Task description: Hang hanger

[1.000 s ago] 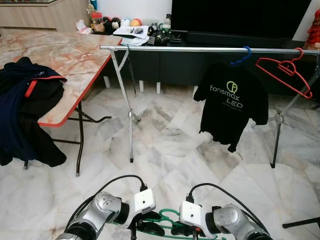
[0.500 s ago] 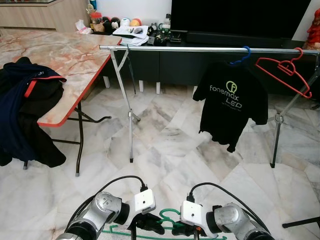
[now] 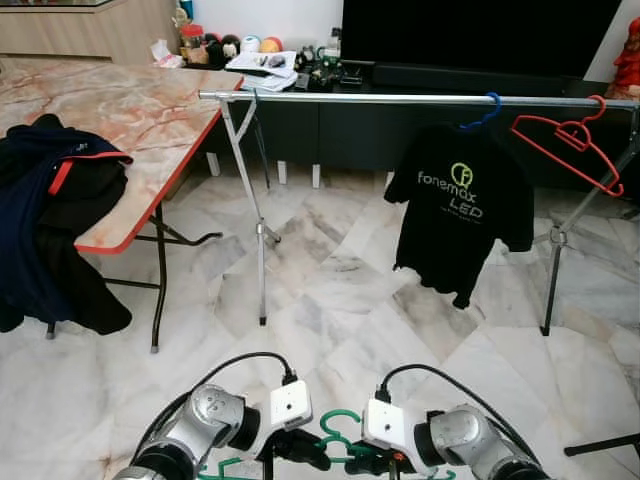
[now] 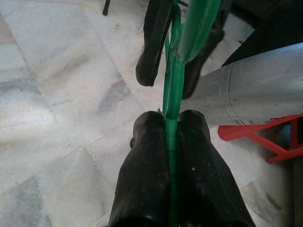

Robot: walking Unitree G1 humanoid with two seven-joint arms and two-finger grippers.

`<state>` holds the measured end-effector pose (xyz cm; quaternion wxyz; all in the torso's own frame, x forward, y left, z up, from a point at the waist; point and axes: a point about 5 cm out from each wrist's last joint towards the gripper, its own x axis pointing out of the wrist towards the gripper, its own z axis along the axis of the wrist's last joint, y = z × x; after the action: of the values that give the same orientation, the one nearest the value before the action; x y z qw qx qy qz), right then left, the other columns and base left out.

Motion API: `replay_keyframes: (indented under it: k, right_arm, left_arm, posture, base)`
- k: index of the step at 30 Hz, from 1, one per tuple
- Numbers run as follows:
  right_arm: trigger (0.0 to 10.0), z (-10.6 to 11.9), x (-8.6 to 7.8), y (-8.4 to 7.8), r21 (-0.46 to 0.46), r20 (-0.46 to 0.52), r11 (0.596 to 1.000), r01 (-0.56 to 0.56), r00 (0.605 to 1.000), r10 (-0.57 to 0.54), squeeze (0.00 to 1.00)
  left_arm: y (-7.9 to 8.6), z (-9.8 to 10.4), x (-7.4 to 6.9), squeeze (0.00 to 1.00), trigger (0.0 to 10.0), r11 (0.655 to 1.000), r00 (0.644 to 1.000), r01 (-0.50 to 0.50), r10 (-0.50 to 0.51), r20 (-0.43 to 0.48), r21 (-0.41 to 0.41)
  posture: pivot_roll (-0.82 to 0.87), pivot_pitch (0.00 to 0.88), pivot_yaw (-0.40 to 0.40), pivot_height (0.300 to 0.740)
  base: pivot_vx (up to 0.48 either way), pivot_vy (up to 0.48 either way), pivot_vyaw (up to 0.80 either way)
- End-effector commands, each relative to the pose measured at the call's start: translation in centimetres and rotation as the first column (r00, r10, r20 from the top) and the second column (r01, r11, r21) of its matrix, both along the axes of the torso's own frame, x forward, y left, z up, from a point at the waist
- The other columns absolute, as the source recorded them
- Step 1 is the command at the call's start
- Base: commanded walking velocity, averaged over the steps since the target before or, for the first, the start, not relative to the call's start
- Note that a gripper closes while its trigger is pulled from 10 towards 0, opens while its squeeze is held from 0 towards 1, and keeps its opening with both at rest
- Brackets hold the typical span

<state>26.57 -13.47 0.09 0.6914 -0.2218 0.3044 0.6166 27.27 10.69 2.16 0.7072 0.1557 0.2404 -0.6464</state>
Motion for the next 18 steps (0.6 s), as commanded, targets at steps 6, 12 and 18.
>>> replay_keyframes:
  k: [6, 12, 18]
  right_arm:
    - [10.0, -0.9, -0.7, -1.6, -0.185, 0.032, 0.978, -0.099, 0.994, 0.107, 1.0]
    - [10.0, -1.7, -1.5, -2.6, -0.258, 0.025, 0.959, -0.117, 0.991, 0.128, 1.0]
    - [10.0, -2.6, -2.1, -3.5, -0.342, 0.078, 0.935, -0.087, 0.99, 0.121, 0.0]
  left_arm:
    - [1.3, -0.8, -0.5, 0.0, 0.0, 0.995, 0.999, 0.031, -0.032, 0.007, 0.097]
    - [2.5, -1.4, -0.9, 0.0, 0.0, 0.981, 0.998, 0.054, -0.061, 0.031, 0.186]
    - [4.4, -2.3, -1.3, 0.0, 0.0, 0.962, 0.998, 0.006, -0.021, 0.052, 0.272]
  posture:
    - [0.02, 0.069, -0.012, 0.74]
    - [0.02, 0.075, -0.011, 0.74]
    - [0.03, 0.087, -0.008, 0.74]
  base:
    - [0.0, 0.0, 0.0]
    - [0.0, 0.0, 0.0]
    - [0.0, 0.0, 0.0]
